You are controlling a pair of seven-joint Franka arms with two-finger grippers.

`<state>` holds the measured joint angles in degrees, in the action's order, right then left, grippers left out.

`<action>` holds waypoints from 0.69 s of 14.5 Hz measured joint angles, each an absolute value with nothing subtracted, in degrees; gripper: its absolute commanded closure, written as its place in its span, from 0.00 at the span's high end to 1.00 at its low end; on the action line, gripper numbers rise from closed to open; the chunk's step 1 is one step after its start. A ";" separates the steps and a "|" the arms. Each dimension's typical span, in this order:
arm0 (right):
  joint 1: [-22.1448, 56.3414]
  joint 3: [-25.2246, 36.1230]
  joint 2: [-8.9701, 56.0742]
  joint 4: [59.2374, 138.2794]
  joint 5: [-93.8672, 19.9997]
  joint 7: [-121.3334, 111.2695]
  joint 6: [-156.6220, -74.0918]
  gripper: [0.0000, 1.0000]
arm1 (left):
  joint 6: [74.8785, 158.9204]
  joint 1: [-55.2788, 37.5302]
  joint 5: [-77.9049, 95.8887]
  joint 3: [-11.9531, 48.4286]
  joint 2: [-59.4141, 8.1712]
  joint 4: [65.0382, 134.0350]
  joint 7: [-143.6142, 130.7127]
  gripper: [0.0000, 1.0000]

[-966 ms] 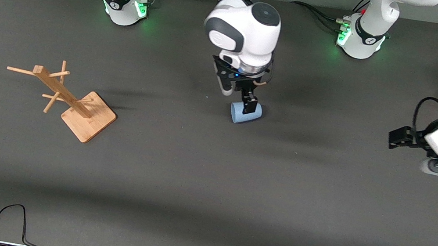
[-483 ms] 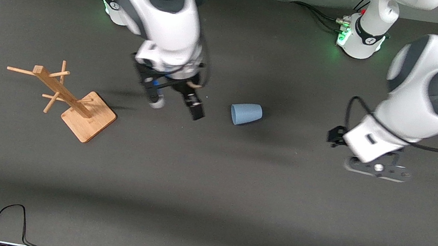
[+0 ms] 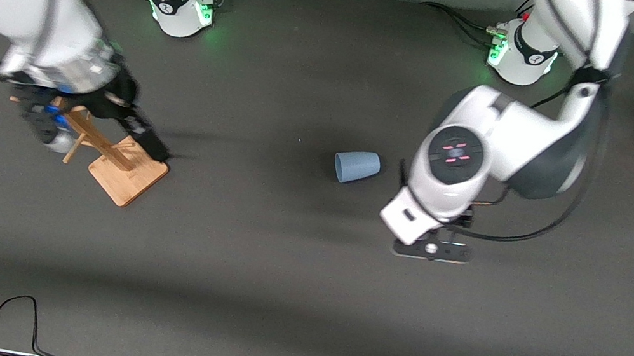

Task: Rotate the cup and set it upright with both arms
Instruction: 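Withdraw the right gripper while the left gripper reaches toward the cup, then grasp the lying blue cup by its rim with the left gripper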

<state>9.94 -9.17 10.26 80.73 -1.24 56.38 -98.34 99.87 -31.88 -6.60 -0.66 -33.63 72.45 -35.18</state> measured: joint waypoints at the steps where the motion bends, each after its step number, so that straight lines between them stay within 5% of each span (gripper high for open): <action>1: 9.95 -7.00 9.44 80.79 -1.27 51.11 -97.28 1.00 | 100.37 -32.41 -8.64 1.25 -35.66 71.34 -38.76 1.00; 7: 9.85 5.95 5.61 82.22 -3.41 23.49 -90.67 1.00 | 103.36 -39.08 -15.47 4.58 -44.61 69.42 -46.91 1.00; 10: 9.86 7.64 2.79 85.55 -3.56 19.23 -90.32 1.00 | 103.47 -42.22 -16.01 4.68 -47.80 69.11 -47.17 0.99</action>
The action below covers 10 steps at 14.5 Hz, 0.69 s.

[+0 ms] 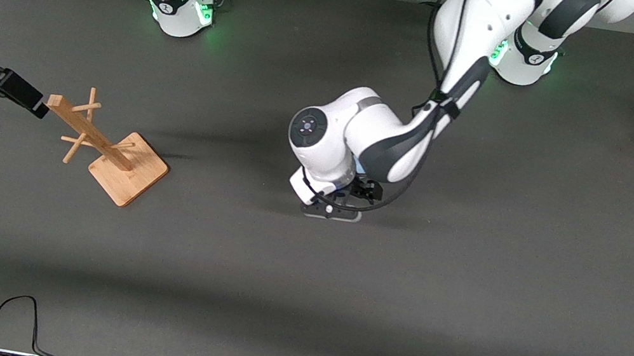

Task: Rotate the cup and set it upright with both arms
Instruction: 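Grasp the lying blue cup by its rim with the left gripper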

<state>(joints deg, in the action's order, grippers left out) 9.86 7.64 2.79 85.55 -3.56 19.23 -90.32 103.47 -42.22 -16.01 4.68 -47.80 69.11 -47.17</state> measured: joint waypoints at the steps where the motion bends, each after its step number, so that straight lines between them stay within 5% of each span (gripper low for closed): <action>1: 9.98 7.63 1.77 86.99 -3.56 18.91 -90.50 1.00 | 103.47 -43.18 -16.13 4.69 -48.74 69.08 -47.19 0.98; 10: 8.70 7.65 -0.32 92.80 -3.56 12.13 -94.29 1.00 | 98.20 -46.35 -20.97 6.80 -54.29 67.95 -32.76 0.91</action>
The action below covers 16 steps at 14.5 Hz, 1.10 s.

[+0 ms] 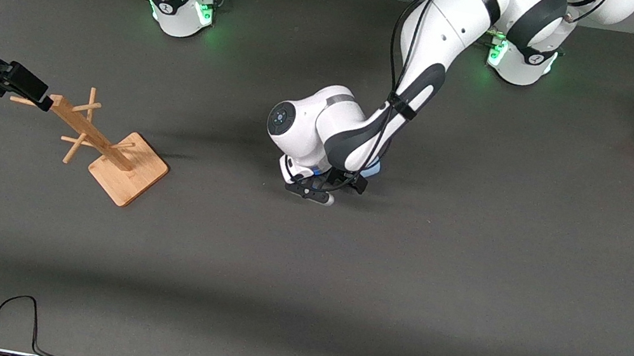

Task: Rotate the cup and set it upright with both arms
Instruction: 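Grasp the lying blue cup by its rim with the left gripper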

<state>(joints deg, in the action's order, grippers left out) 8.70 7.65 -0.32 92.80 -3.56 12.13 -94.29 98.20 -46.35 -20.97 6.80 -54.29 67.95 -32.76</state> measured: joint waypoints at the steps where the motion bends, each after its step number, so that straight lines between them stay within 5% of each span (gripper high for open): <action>1: 8.70 7.48 -0.20 93.09 -3.56 12.08 -94.41 1.00 | 96.90 -46.36 -21.03 7.15 -54.28 67.50 -30.08 0.88; 7: 8.69 7.26 0.93 93.75 -3.30 8.62 -96.10 1.00 | 92.81 -46.84 -21.86 7.96 -54.27 66.36 -20.77 0.32; 9: 8.68 7.26 0.93 93.75 -3.27 7.64 -96.13 1.00 | 91.72 -47.21 -23.11 8.09 -54.27 66.33 -18.07 0.00; 16: 8.69 7.30 0.75 93.73 -3.27 7.56 -96.13 1.00 | 89.25 -46.74 -25.65 7.44 -53.57 64.14 -14.39 0.00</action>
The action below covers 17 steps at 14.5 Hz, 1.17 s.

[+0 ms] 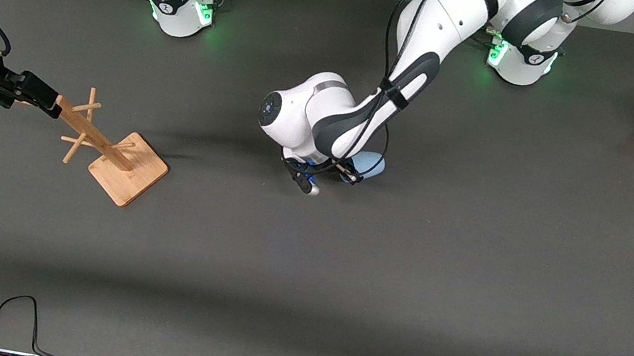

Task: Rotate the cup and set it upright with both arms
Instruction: 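Grasp the lying blue cup by its rim with the left gripper, then rotate the blue cup upright and set it down with the left gripper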

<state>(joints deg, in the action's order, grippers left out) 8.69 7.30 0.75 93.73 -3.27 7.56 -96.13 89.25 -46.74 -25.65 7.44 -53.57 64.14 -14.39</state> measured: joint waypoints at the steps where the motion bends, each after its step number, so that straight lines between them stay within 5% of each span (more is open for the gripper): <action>1: 8.69 7.35 0.71 93.72 -3.27 7.56 -96.13 1.00 | 87.99 -46.15 -25.76 7.24 -52.46 63.60 -14.13 0.00; 6: 8.69 7.47 0.57 93.69 -3.27 7.56 -96.13 1.00 | 84.06 -38.31 -20.01 6.53 -40.01 62.78 -13.86 0.00; 10: 8.69 7.48 0.40 93.66 -3.29 7.56 -96.21 1.00 | 89.37 -29.85 -10.50 5.49 -29.28 68.59 -15.66 0.00; 17: 8.71 7.48 0.37 93.65 -3.30 7.56 -96.27 1.00 | 125.58 -28.33 -5.51 3.42 -15.58 100.19 -28.99 0.00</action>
